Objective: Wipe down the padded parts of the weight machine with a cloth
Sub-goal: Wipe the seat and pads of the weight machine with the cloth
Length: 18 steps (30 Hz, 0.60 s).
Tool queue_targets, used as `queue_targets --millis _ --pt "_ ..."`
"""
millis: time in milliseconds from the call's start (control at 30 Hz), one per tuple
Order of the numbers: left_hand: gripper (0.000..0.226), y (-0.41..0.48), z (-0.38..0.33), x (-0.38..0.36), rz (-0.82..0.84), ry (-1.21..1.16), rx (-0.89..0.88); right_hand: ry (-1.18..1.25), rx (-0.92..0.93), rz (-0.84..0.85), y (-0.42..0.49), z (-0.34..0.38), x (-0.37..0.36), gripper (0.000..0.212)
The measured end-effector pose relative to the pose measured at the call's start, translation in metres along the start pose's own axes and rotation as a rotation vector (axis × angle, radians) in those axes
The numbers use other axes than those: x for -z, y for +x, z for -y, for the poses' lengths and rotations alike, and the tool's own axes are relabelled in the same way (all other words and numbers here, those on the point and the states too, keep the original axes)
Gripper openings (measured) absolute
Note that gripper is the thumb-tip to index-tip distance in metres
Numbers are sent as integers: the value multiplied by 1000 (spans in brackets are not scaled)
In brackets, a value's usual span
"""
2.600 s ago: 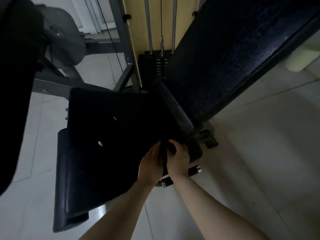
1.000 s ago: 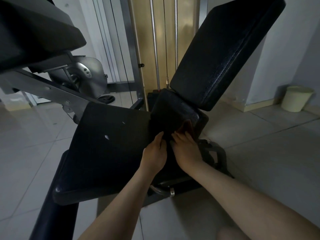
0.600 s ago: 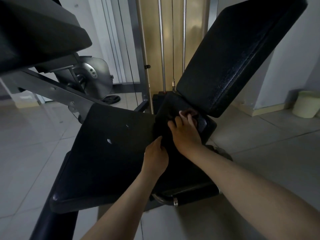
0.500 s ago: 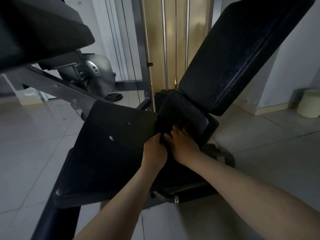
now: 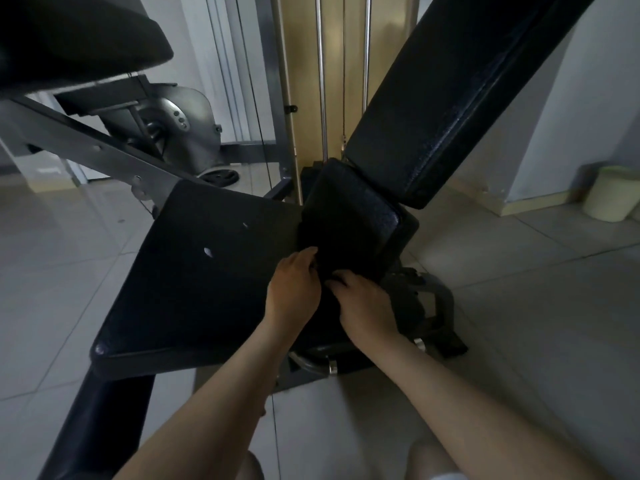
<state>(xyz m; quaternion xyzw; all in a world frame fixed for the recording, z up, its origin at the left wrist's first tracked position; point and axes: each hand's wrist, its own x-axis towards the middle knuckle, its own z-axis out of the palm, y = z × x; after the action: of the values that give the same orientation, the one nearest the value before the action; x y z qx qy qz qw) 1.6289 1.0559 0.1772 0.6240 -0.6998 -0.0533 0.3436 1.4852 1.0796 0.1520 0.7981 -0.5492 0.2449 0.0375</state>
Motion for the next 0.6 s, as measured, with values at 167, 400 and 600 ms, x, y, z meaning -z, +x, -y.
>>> queue_targets --millis 167,400,600 --pt "35 -46 -14 1 143 356 -154 103 -135 -44 -56 -57 -11 47" --pt "43 -56 -21 -16 134 547 -174 465 -568 -157 -47 -116 -15 32" --pt "42 -48 -34 -24 218 566 -154 396 -380 -140 -38 -54 -25 28"
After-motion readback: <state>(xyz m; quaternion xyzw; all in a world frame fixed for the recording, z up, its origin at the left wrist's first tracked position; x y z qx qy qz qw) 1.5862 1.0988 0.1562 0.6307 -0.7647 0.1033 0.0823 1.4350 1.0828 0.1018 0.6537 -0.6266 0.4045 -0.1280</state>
